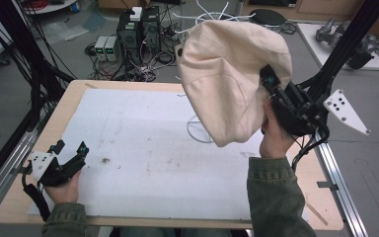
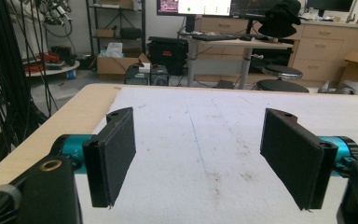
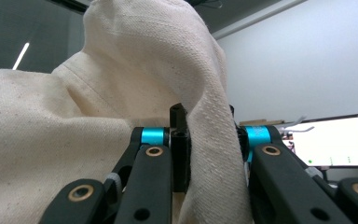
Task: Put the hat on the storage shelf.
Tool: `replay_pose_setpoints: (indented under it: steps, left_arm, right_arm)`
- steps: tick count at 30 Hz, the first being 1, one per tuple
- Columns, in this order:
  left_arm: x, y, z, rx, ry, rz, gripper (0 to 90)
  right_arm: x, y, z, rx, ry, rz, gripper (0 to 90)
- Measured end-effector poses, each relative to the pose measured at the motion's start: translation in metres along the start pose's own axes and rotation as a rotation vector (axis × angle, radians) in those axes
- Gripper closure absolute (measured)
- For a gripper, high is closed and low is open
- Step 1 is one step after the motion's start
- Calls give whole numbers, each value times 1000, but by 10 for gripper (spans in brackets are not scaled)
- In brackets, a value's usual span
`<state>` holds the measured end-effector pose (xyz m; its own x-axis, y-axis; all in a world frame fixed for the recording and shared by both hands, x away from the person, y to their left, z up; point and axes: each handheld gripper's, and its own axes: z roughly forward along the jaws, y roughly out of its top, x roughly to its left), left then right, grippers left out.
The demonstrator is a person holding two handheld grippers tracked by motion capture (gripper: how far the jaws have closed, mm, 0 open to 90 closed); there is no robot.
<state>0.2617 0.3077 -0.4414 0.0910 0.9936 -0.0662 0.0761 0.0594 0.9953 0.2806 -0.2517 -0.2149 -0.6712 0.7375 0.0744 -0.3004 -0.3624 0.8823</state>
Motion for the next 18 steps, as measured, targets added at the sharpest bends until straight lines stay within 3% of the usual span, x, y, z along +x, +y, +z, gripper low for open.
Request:
replay_pose_setpoints:
  steps: [10, 18]
  left_arm:
    - [0, 0, 0, 0, 6, 3, 265]
    - [0, 0, 0, -3, 4, 3, 265]
  right_arm:
    - [-20, 13, 14, -66, -82, 37, 780]
    - [-27, 13, 21, -54, -131, 22, 779]
